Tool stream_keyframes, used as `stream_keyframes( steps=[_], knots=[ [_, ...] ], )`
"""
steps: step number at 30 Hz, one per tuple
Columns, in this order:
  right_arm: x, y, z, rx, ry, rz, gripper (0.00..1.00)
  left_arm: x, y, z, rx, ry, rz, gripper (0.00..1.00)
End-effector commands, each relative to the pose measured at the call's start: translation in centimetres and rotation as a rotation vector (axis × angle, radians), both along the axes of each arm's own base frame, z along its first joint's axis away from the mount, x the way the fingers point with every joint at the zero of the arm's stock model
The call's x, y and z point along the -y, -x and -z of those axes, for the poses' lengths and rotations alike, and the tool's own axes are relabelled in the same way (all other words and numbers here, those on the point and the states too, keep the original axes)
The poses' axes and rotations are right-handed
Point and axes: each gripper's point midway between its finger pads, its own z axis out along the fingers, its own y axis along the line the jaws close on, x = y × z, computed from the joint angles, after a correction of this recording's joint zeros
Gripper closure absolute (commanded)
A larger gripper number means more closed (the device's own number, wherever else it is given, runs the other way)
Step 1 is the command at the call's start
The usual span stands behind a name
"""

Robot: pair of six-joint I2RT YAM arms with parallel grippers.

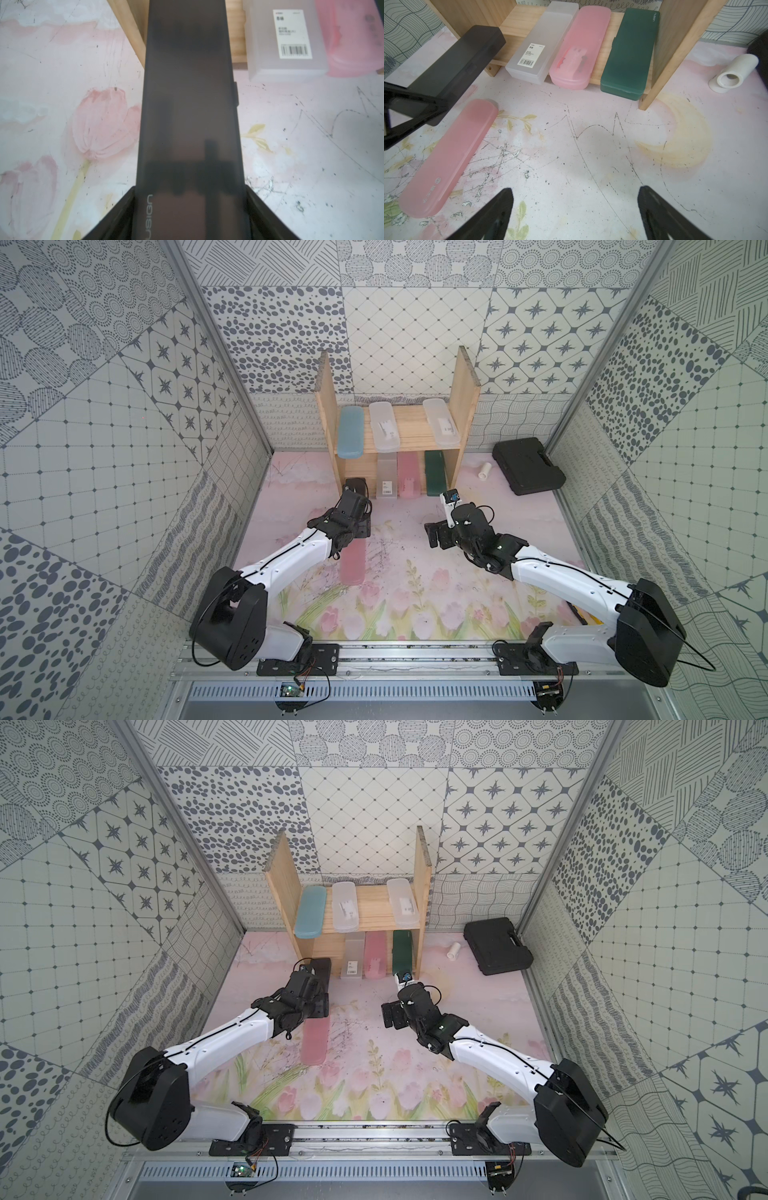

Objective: Remove the pencil cases from the shelf
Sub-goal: Pick up the pencil case from the shelf, then place the pencil case at the center of the board.

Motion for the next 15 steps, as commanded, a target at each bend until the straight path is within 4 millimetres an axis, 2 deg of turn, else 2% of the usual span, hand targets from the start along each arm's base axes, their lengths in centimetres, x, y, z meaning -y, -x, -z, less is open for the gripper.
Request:
stream_keyframes(
  steps=[1, 9, 15],
  knots=[
    [0.0, -0.1, -0.5, 0.014, -0.024, 0.002, 0.02, -0.4, 3.2, -0.3, -0.007, 0.011, -0.054, 0.35],
    [0.1, 0.0, -0.7, 0.018, -0.028, 0.004, 0.02, 0.6, 8.6, 0.2, -0.030, -0.009, -0.040, 0.35],
    [0.1, 0.1, -0.8, 0.018, -0.031, 0.003, 0.02, 0.0, 10.6, 0.5, -0.020, -0.037, -0.073, 0.34]
  ],
)
